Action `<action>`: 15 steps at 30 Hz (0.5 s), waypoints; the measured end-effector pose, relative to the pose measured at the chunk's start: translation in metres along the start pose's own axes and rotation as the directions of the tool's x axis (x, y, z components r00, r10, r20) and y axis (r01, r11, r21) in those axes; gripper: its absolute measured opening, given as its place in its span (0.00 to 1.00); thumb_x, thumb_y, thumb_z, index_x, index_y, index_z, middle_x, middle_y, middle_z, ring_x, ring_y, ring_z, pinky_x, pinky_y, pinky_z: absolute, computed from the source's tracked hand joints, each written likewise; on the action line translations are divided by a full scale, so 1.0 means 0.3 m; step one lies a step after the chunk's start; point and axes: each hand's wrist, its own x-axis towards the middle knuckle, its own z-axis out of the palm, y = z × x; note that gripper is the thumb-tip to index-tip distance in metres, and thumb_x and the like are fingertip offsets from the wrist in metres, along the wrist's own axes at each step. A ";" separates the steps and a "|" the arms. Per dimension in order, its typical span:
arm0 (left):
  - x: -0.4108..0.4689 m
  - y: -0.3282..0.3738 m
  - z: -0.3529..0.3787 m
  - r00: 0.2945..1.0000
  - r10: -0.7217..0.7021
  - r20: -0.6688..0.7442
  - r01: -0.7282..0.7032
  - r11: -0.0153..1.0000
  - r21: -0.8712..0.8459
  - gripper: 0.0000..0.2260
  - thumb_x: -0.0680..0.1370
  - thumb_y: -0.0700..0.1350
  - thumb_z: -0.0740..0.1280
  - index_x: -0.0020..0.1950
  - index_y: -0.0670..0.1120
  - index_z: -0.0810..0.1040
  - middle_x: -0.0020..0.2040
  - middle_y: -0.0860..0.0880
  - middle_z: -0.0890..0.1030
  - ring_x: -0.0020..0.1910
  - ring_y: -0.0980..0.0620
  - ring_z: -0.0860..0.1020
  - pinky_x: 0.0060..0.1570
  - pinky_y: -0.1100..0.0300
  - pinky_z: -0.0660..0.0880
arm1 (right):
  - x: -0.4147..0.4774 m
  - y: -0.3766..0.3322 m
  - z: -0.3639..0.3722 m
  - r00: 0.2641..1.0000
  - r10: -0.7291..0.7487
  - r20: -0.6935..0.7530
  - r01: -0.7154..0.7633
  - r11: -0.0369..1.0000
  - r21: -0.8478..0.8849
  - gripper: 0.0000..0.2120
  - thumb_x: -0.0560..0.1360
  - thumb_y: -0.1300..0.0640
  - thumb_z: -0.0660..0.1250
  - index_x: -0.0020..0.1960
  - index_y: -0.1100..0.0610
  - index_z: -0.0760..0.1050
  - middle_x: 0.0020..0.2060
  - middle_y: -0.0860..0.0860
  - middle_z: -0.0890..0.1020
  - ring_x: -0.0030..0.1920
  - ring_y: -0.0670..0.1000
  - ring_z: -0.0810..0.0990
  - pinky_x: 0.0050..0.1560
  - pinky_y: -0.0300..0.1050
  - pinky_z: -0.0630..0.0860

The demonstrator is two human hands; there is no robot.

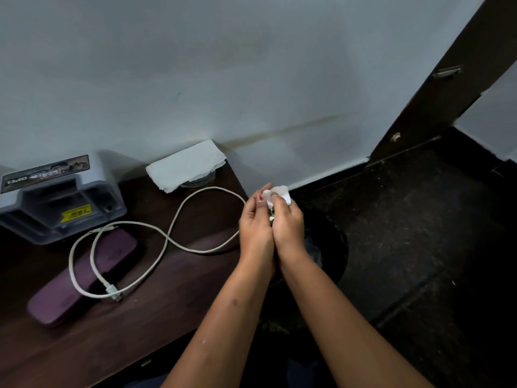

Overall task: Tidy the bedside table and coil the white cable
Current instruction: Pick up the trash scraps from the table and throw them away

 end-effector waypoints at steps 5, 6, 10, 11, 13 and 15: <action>-0.053 -0.025 0.068 0.987 -0.092 0.135 0.092 0.996 0.004 0.16 0.82 0.50 0.53 0.62 0.49 0.76 0.57 0.42 0.80 0.55 0.47 0.79 0.56 0.57 0.74 | 0.085 -0.006 -0.086 0.994 -0.015 -0.108 0.006 0.996 -0.091 0.07 0.75 0.64 0.57 0.45 0.61 0.74 0.32 0.50 0.77 0.32 0.48 0.75 0.29 0.32 0.70; -0.060 -0.027 0.077 0.984 -0.109 0.143 0.104 0.994 0.038 0.16 0.81 0.51 0.52 0.63 0.50 0.76 0.58 0.44 0.80 0.56 0.48 0.79 0.58 0.57 0.74 | 0.095 -0.008 -0.099 0.991 -0.025 -0.132 0.013 0.996 -0.088 0.08 0.75 0.65 0.57 0.47 0.61 0.74 0.32 0.49 0.76 0.32 0.47 0.75 0.28 0.31 0.70; -0.076 -0.061 0.123 0.975 -0.156 0.160 0.137 0.983 0.123 0.16 0.81 0.53 0.53 0.62 0.51 0.76 0.58 0.50 0.80 0.59 0.53 0.78 0.64 0.54 0.72 | 0.140 -0.006 -0.151 0.966 -0.020 -0.257 0.013 1.000 -0.027 0.10 0.75 0.67 0.55 0.52 0.62 0.73 0.37 0.51 0.77 0.37 0.50 0.76 0.37 0.36 0.74; -0.079 -0.076 0.135 0.969 -0.186 0.163 0.165 0.977 0.133 0.17 0.81 0.53 0.54 0.63 0.51 0.76 0.59 0.50 0.79 0.59 0.53 0.77 0.65 0.53 0.71 | 0.156 -0.004 -0.169 0.951 0.004 -0.308 0.000 1.000 0.013 0.10 0.74 0.68 0.55 0.51 0.62 0.73 0.39 0.53 0.78 0.40 0.53 0.77 0.39 0.40 0.74; -0.082 -0.108 0.155 0.949 -0.264 0.172 0.238 0.959 0.157 0.18 0.81 0.54 0.54 0.65 0.52 0.75 0.64 0.50 0.77 0.62 0.53 0.75 0.66 0.52 0.70 | 0.185 0.004 -0.209 0.917 0.084 -0.390 -0.039 0.992 0.120 0.09 0.73 0.69 0.55 0.47 0.61 0.72 0.38 0.54 0.77 0.42 0.55 0.76 0.36 0.41 0.72; -0.076 -0.144 0.171 0.923 -0.353 0.154 0.332 0.932 0.147 0.18 0.80 0.56 0.54 0.66 0.53 0.74 0.66 0.51 0.74 0.64 0.52 0.73 0.67 0.51 0.68 | 0.197 0.010 -0.252 0.898 0.171 -0.406 -0.093 0.974 0.204 0.08 0.73 0.67 0.55 0.46 0.59 0.71 0.37 0.53 0.76 0.39 0.54 0.76 0.33 0.41 0.71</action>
